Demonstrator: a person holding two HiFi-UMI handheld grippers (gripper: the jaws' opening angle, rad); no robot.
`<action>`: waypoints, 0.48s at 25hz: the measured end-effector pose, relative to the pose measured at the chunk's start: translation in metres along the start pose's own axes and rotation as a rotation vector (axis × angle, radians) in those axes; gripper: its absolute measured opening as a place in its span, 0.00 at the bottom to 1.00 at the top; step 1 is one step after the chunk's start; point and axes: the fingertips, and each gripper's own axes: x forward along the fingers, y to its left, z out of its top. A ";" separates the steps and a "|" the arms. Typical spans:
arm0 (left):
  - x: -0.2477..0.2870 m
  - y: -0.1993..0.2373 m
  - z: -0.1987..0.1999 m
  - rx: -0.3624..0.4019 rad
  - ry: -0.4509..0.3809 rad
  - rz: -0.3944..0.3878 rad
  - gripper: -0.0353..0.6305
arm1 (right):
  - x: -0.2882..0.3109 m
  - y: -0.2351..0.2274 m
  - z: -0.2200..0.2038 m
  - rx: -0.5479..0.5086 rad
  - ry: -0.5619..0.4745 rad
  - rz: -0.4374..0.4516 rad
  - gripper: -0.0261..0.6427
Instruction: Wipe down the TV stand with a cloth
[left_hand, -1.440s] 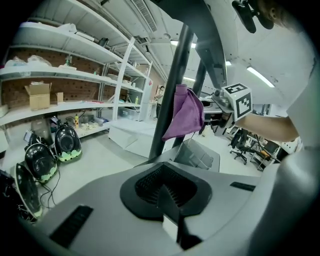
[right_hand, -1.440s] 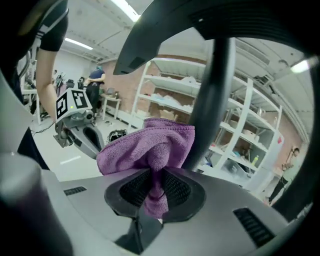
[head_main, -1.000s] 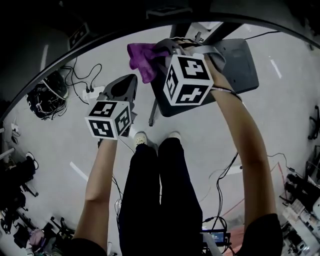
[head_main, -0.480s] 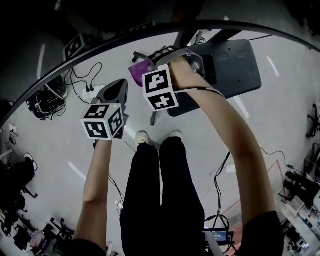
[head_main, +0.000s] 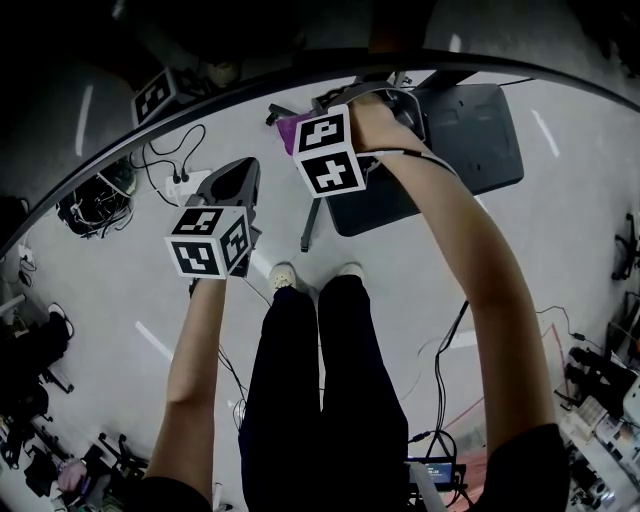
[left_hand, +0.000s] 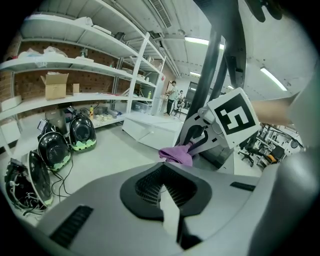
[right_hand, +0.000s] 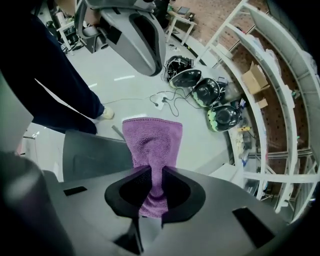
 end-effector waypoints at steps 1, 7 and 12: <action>0.000 0.000 0.000 0.001 -0.001 -0.001 0.06 | 0.001 0.000 -0.007 -0.004 0.019 0.016 0.15; 0.003 -0.004 0.003 0.004 -0.005 -0.006 0.06 | 0.004 0.000 -0.028 0.033 0.050 0.070 0.15; 0.004 -0.008 0.004 0.007 -0.010 -0.014 0.06 | 0.006 0.003 -0.044 0.131 0.104 0.111 0.15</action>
